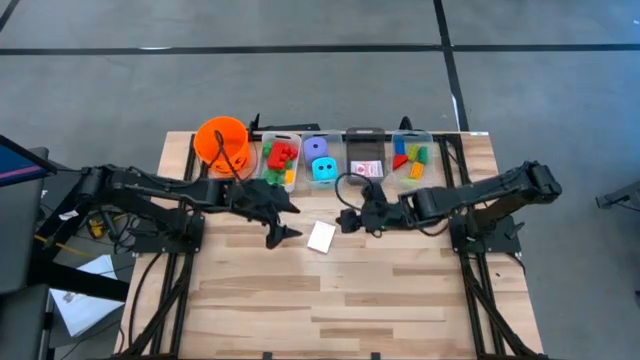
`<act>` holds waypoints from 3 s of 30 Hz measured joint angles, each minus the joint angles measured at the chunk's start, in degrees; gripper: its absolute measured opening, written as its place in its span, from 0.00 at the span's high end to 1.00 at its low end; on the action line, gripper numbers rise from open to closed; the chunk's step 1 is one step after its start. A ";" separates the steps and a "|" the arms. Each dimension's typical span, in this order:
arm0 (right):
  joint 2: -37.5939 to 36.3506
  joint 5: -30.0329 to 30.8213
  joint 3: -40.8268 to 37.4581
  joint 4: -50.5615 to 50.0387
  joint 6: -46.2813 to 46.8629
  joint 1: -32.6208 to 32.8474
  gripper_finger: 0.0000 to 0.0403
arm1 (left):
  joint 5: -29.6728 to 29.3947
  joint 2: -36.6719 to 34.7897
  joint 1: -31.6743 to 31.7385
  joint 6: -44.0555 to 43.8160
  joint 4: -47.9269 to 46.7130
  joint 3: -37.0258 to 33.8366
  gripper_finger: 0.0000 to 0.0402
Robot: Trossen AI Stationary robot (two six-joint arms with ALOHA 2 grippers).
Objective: Pick & Place Toys
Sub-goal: Put the orange deck of cards into the black bin
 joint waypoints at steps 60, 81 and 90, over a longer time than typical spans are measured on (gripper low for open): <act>28.29 -30.67 13.96 2.64 -126.83 -9.96 0.30 | -47.55 -20.50 -23.96 -26.44 12.15 1.09 0.15; 37.64 -34.67 29.56 -2.68 -70.17 -13.81 0.30 | -48.78 -20.17 -23.32 -22.51 11.21 0.98 0.15; 37.57 -32.79 29.55 -5.90 -66.85 -10.37 0.34 | -53.37 -20.15 -20.18 -23.09 12.16 0.98 0.15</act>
